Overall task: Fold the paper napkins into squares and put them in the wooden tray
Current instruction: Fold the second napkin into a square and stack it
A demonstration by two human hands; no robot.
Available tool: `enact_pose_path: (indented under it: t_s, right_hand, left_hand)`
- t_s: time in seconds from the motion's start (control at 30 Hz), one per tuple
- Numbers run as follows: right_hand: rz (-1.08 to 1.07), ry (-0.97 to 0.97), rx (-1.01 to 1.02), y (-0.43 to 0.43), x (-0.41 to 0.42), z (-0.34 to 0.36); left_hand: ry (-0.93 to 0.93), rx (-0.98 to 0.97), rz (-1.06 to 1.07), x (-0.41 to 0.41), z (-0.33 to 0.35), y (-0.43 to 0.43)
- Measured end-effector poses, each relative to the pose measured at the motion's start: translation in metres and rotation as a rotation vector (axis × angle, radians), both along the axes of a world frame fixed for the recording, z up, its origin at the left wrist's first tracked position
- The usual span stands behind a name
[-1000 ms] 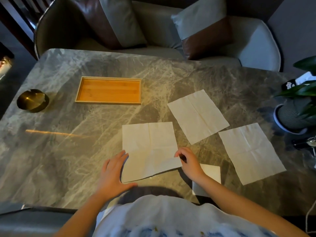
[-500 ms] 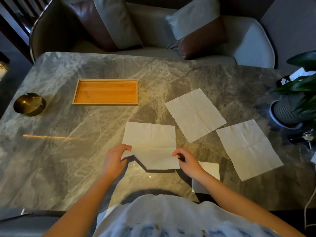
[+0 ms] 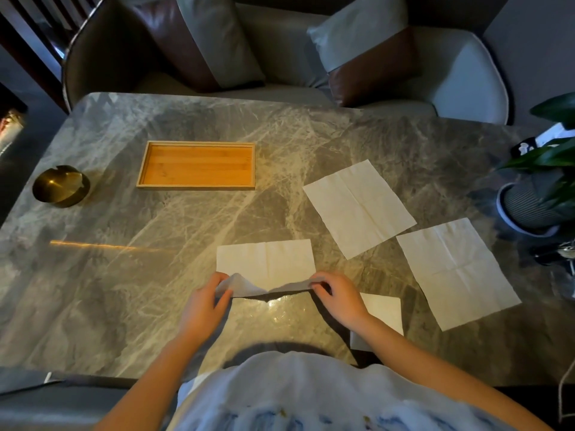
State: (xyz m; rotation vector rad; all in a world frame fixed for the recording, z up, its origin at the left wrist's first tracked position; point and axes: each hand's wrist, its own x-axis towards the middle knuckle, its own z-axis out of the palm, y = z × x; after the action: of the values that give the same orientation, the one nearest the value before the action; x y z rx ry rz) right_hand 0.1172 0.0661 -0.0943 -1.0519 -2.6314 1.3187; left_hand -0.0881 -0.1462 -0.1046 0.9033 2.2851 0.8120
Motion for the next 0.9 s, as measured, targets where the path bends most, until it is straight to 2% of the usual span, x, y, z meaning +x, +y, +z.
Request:
enact_pose_path:
  t_s: [0.3, 0.43, 0.57, 0.9]
  right_hand:
    - [-0.110, -0.073, -0.074, 0.000, 0.005, -0.003]
    - [-0.167, -0.031, -0.109, 0.003, 0.002, -0.004]
    - [-0.138, -0.090, -0.145, 0.004, 0.001, -0.005]
    - [-0.146, -0.150, -0.073, -0.003, 0.001, -0.006]
  left_hand:
    - [0.064, -0.142, 0.115, 0.002, -0.012, 0.005]
    - [0.042, -0.125, 0.114, 0.005, -0.010, 0.010]
    - [0.047, -0.123, 0.117, 0.005, -0.010, 0.013]
    - [0.031, -0.100, 0.146, 0.006, -0.009, 0.011]
